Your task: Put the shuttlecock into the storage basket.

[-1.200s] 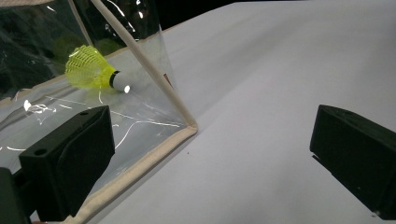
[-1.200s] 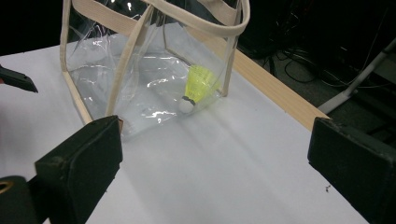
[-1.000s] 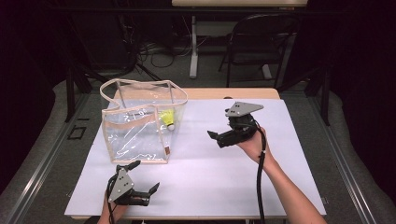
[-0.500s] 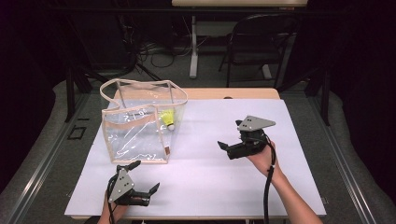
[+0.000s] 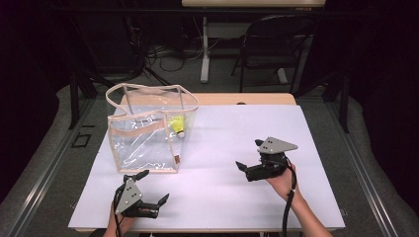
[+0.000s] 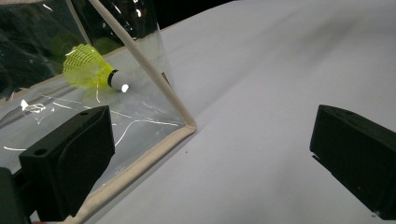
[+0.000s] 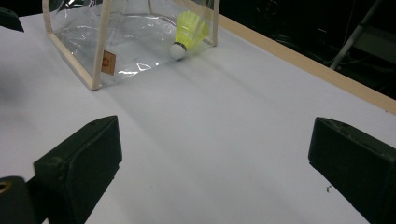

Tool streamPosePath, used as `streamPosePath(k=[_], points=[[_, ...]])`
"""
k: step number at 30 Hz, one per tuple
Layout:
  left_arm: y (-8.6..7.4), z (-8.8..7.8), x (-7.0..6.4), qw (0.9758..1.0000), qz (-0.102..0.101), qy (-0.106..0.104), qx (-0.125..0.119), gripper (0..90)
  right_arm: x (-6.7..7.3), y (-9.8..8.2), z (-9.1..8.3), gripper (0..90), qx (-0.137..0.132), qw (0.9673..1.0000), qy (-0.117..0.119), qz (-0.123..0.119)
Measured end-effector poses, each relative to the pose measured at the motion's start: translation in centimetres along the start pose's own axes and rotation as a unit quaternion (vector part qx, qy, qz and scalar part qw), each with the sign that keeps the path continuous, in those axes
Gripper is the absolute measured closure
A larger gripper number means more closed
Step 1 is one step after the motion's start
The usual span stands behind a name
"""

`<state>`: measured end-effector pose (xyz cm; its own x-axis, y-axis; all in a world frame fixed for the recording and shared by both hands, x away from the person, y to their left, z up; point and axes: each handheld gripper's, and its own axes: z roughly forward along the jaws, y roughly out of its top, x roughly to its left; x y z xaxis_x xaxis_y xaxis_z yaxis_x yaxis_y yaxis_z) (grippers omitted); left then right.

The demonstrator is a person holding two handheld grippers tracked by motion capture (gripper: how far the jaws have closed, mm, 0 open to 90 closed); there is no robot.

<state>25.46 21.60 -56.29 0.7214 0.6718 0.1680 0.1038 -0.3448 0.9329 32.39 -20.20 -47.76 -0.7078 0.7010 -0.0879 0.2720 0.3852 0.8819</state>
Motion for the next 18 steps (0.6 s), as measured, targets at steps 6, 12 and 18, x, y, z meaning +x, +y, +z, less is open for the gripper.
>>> streamPosePath(k=[6,12,18], points=[[0.0,0.0,0.0,1.0,0.0,0.001,0.0,0.0,0.4,-1.6,-0.3,2.0,-0.004,1.0,-0.003,0.003],[0.0,0.0,0.0,1.0,0.0,0.0,0.0,0.1,1.0,-3.3,-0.6,1.7,-0.002,0.9999,-0.006,-0.008],[0.0,0.0,0.0,1.0,0.0,0.0,0.001,0.0,1.6,-4.6,-0.9,0.8,-0.001,0.9998,-0.011,-0.019]])
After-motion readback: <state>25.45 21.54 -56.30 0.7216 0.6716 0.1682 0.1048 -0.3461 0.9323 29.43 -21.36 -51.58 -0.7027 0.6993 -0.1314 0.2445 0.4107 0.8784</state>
